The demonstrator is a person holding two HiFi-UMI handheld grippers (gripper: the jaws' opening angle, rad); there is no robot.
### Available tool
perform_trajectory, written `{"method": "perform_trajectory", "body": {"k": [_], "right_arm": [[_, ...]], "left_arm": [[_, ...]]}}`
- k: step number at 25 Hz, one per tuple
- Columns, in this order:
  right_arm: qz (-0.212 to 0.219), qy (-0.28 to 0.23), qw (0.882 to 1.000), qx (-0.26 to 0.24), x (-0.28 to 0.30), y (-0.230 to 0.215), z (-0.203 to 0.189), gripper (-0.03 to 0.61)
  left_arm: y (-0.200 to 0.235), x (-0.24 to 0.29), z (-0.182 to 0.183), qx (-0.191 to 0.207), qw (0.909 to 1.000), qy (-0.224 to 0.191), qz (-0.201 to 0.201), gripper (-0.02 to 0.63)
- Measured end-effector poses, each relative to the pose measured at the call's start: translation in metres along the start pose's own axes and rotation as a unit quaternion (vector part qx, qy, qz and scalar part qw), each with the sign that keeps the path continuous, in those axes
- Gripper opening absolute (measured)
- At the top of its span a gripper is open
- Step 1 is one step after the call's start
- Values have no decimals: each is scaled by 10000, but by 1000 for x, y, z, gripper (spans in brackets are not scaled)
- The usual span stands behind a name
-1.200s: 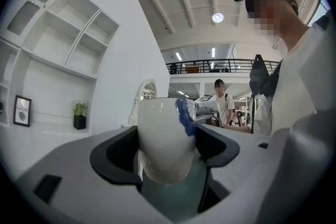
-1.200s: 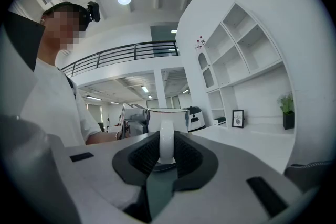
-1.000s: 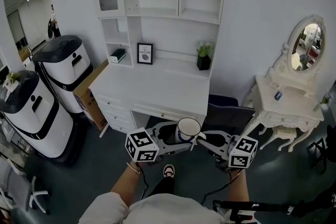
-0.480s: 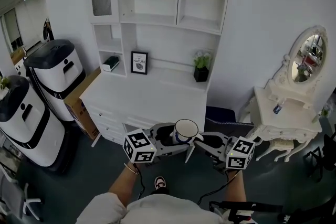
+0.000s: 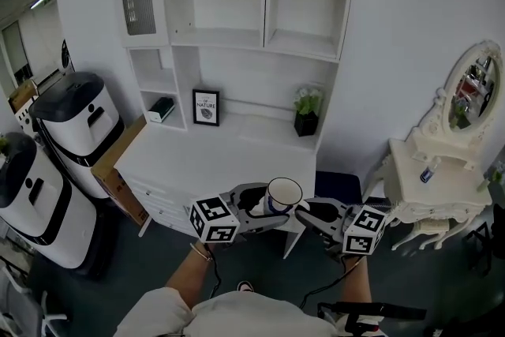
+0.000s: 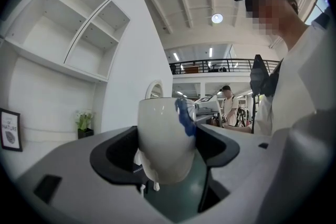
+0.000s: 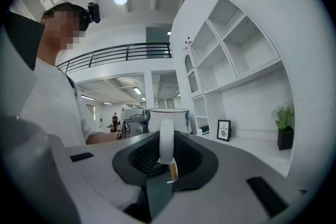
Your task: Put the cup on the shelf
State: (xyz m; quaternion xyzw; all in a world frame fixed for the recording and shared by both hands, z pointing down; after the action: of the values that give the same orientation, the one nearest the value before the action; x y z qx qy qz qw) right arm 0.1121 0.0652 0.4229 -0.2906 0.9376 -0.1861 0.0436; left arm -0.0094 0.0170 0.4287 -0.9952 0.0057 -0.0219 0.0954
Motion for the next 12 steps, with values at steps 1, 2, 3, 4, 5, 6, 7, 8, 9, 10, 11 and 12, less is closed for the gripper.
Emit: {"method": "perform_trajectory", "body": {"k": [1, 2, 3, 4, 5, 6, 7, 8, 9, 10, 11, 12], "right_arm": [[7, -31, 10000, 31, 4, -8, 3, 78], [17, -60, 10000, 64, 7, -15, 5, 78], [28, -80, 9999, 91, 12, -22, 8, 78], [36, -88, 9999, 109, 16, -29, 10, 78], [40, -87, 9999, 115, 21, -36, 12, 78], [40, -80, 9999, 114, 27, -42, 15, 78], [37, -72, 9999, 113, 32, -49, 17, 78], [31, -65, 9999, 114, 38, -55, 19, 78], [21, -58, 9999, 120, 42, -61, 21, 78], [7, -51, 9999, 128, 46, -67, 24, 78], [-8, -42, 9999, 134, 48, -73, 26, 78], [-26, -30, 9999, 136, 51, -78, 28, 78]], "left_arm": [[9, 2, -1, 3, 10000, 24, -6, 351], [17, 3, -2, 9, 10000, 50, -11, 351], [25, 4, -4, 16, 10000, 71, -14, 351], [34, 4, -5, 22, 10000, 81, -9, 351], [42, 4, -7, 22, 10000, 77, 4, 351], [50, 4, -10, 14, 10000, 57, 24, 351], [59, 3, -12, 0, 10000, 28, 47, 351], [67, 2, -15, -17, 10000, -4, 68, 351], [74, 3, -17, -35, 10000, -30, 82, 351], [82, 4, -19, -51, 9999, -45, 84, 351], [88, 5, -21, -61, 9999, -49, 74, 351], [94, 7, -23, -66, 10000, -43, 58, 351]]}}
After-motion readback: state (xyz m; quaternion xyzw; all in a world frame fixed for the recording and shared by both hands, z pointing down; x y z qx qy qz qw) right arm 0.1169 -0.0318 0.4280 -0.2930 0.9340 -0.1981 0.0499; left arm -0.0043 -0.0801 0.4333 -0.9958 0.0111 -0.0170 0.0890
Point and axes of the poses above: the fingertips, and each gripper's own axes: x forward along the fingers, y to its left, z out of its top, the point moved 5 cm from there along -x, backward along the fingers, and after that the axes turned 15 degrees about x, right-handed, at the moved point
